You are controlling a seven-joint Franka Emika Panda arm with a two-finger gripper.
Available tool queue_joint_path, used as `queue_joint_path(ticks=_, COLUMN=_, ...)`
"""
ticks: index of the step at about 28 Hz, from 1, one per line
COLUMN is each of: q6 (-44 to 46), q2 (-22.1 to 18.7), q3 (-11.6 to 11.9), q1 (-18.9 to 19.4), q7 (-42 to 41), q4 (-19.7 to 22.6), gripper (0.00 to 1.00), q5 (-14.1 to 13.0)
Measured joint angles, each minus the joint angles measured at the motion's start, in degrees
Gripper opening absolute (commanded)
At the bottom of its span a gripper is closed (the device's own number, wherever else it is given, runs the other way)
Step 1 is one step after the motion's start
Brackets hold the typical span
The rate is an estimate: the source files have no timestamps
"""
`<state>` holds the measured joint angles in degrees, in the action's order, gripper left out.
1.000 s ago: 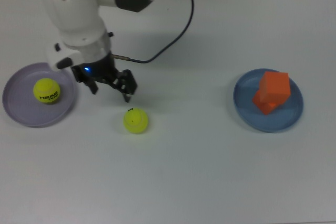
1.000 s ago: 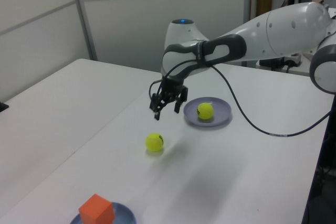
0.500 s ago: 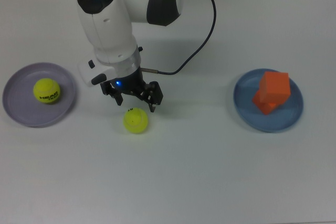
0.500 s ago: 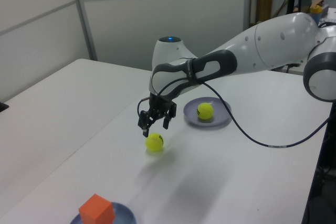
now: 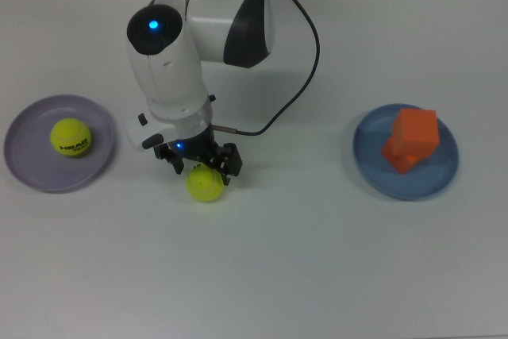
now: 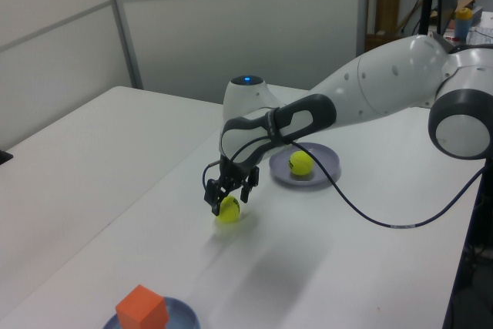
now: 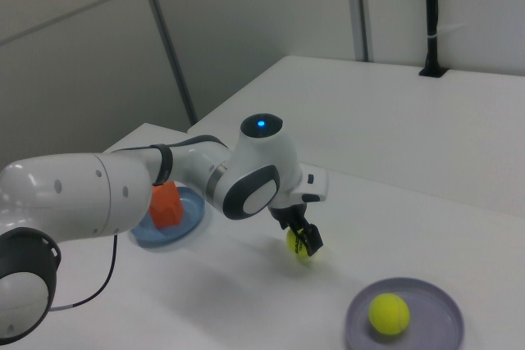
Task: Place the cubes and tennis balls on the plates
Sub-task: 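Move the gripper to the other tennis ball and grasp it, then carry the second tennis ball onto the lavender plate and release it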
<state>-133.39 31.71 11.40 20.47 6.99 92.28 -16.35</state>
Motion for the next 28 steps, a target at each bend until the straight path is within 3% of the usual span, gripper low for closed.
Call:
queue_joint_path(ticks=2, q6=-0.4, q2=0.4, q3=0.0, q1=0.0, q7=0.0, q4=0.0, gripper=0.56, q5=0.0)
queue_joint_path(ticks=3, q6=-0.5, q2=0.5, q3=0.0, q1=0.1, q7=0.0, q4=0.0, gripper=0.08, q5=0.0)
queue_joint_path(ticks=4, q6=-0.5, q2=0.6, q3=0.0, q1=0.1, q7=0.0, q4=0.0, gripper=0.00, q5=0.0)
queue_joint_path(ticks=13, q6=-0.6, q2=0.1, q3=0.1, q1=0.0, q7=0.6, q4=-1.2, gripper=0.00, q5=0.0)
queue_joint_path(ticks=19, q6=-0.6, q2=-3.1, q3=1.3, q1=-0.9, q7=1.2, q4=-2.0, gripper=0.00, q5=0.0)
queue_joint_path(ticks=28, q6=2.2, q2=-7.6, q3=7.8, q1=-5.2, q7=1.1, q4=-1.8, gripper=0.00, q5=-0.2)
